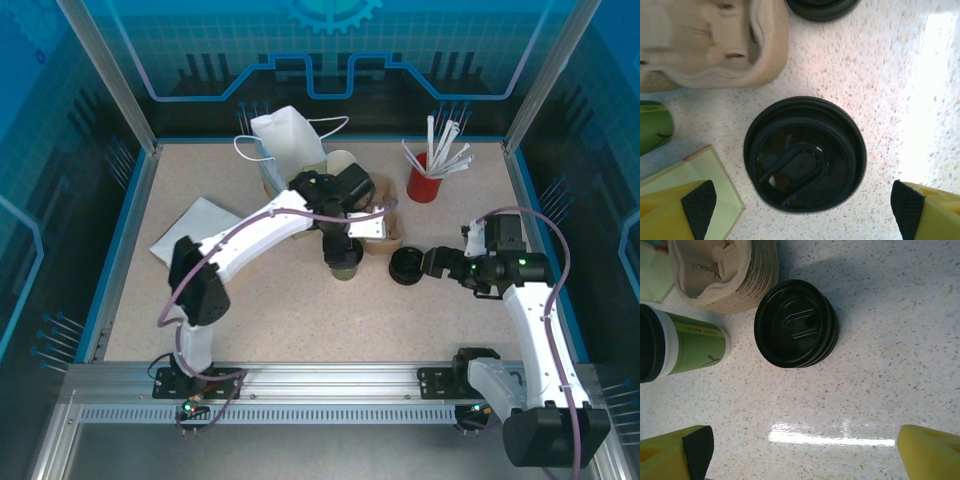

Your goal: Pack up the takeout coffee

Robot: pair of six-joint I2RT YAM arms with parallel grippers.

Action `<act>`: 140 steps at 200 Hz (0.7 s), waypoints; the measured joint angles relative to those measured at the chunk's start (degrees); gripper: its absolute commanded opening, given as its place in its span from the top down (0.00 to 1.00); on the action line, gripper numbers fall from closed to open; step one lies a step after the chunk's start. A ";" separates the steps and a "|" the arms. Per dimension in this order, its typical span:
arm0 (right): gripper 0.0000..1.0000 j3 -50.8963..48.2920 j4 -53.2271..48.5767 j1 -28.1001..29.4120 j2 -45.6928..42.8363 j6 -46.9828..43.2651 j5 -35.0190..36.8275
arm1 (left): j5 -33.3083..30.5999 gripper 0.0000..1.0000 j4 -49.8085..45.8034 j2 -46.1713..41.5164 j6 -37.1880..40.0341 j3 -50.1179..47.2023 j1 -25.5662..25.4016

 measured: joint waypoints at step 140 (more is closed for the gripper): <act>0.28 6.47 8.48 18.58 16.55 6.54 -3.10 | 3.45 0.17 18.73 -29.11 -63.39 -35.21 9.11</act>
